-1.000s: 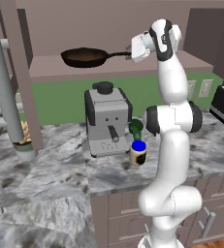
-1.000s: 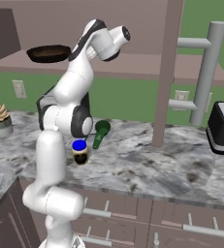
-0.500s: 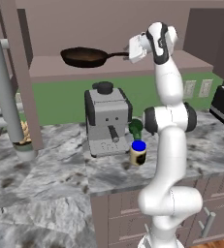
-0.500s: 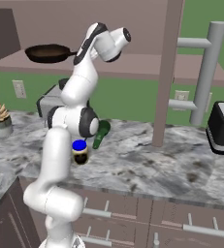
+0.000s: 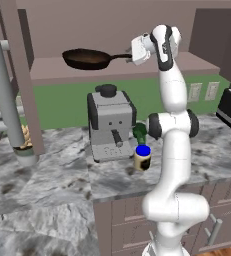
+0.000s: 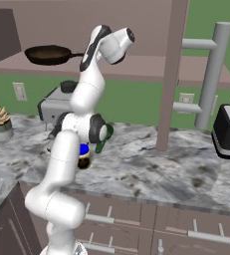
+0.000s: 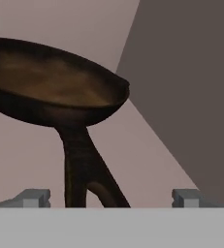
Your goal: Pick the pan from the cabinet and place it on the stove. Then turn on the stove burner for the pan.
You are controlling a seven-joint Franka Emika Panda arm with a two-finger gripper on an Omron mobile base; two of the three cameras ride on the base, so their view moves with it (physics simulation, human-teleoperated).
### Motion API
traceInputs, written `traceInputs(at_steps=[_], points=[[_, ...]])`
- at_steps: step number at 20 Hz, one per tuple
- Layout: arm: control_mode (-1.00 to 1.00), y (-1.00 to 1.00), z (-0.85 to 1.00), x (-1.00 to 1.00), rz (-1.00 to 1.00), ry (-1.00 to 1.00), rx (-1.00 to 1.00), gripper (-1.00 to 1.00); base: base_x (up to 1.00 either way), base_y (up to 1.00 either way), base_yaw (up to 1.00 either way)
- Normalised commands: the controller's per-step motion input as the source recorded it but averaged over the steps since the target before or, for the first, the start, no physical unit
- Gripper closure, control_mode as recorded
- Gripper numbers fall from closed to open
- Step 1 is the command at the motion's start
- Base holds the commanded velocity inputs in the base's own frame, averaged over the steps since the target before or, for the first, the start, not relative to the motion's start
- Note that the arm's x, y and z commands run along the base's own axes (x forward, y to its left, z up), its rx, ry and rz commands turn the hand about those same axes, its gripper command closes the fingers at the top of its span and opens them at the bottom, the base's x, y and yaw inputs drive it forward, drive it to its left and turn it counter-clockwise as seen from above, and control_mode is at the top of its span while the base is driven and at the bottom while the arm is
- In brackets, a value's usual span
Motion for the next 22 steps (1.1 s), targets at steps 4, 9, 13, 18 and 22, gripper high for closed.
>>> traceInputs(at_steps=[4, 9, 13, 18, 22], points=[[-1.00, 0.01, -0.10, 0.05, 0.05, 0.00, -0.04, -1.00, 0.00, 0.00, 0.00], [-1.00, 0.08, -0.13, 0.05, 0.03, 0.00, -0.07, 1.00, 0.00, 0.00, 0.00], [-1.00, 0.03, -0.15, 0.01, 0.04, 0.00, -0.05, 1.00, 0.00, 0.00, 0.00], [-1.00, 0.00, -0.07, -0.08, 0.02, 0.00, 0.00, 1.00, 0.00, 0.00, 0.00], [-1.00, 0.00, 0.00, -0.29, 0.00, -0.08, 0.00, 1.00, 0.00, 0.00, 0.00]])
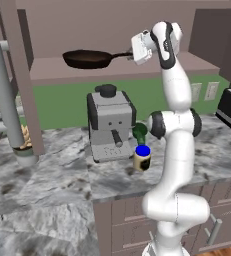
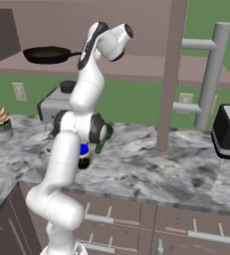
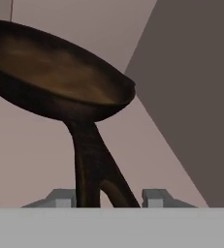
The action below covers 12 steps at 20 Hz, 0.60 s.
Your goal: Pick the pan from the cabinet and place it on the stove. Then turn on the stove burner for the pan.
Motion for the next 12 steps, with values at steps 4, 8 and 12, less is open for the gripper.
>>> traceInputs(at_steps=[4, 8, 12], points=[[-1.00, 0.00, 0.00, -0.33, 0.00, -0.15, 0.00, 1.00, 0.00, 0.00, 0.00], [-1.00, 0.01, -0.12, -0.35, 0.00, -0.18, 0.00, 1.00, 0.00, 0.00, 0.00], [-1.00, 0.06, -0.15, -0.37, 0.00, -0.21, 0.01, 1.00, 0.00, 0.00, 0.00]])
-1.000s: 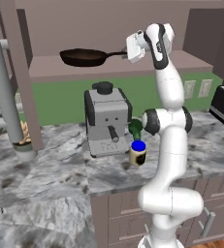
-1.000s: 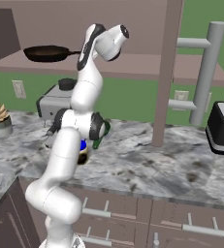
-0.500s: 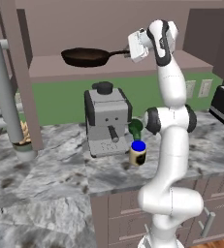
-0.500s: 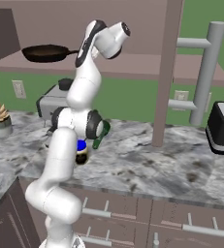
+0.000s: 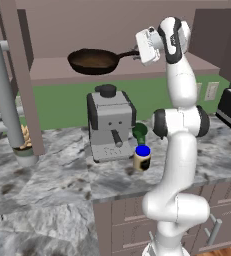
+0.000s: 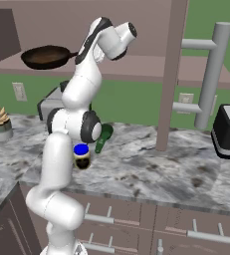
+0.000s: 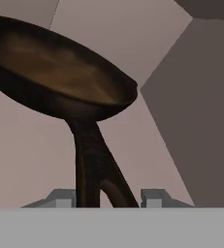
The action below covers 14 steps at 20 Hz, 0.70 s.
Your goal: Pick the pan from the cabinet and place it on the stove. Then turn on the stove burner for the pan.
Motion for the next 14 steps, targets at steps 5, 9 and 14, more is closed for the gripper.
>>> traceInputs(at_steps=[5, 9, 14], points=[[-1.00, 0.11, -0.10, -0.43, 0.00, -0.15, 0.01, 1.00, 0.00, 0.00, 0.00], [-1.00, 0.09, -0.08, -0.51, -0.04, -0.17, 0.01, 1.00, 0.00, 0.00, 0.00], [-1.00, 0.04, -0.02, -0.59, -0.04, -0.17, 0.02, 1.00, 0.00, 0.00, 0.00]])
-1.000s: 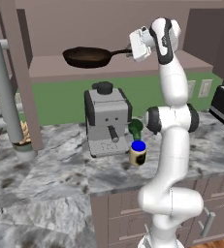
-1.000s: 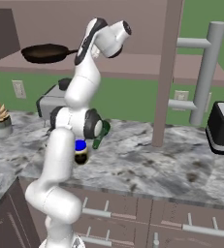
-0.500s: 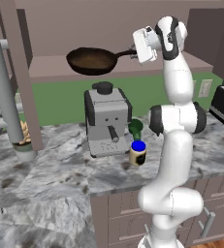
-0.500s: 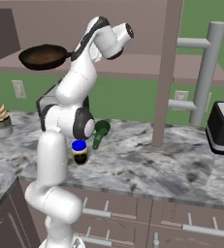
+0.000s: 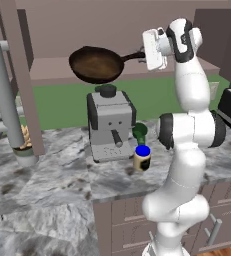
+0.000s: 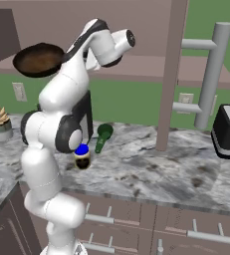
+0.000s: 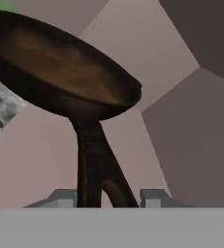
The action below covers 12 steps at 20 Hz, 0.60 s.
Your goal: Pick the pan from the cabinet and place it on the stove. Then turn on the stove burner for the pan.
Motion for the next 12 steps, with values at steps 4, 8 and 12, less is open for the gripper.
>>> traceInputs(at_steps=[4, 8, 12], points=[[-1.00, 0.00, 0.00, -0.67, -0.05, -0.17, 0.00, 1.00, 0.00, 0.00, 0.00], [-1.00, 0.00, -0.05, -0.71, -0.05, -0.14, 0.00, 1.00, 0.00, 0.00, 0.00], [-1.00, 0.00, -0.01, -0.78, -0.06, -0.13, 0.00, 1.00, 0.00, 0.00, 0.00]])
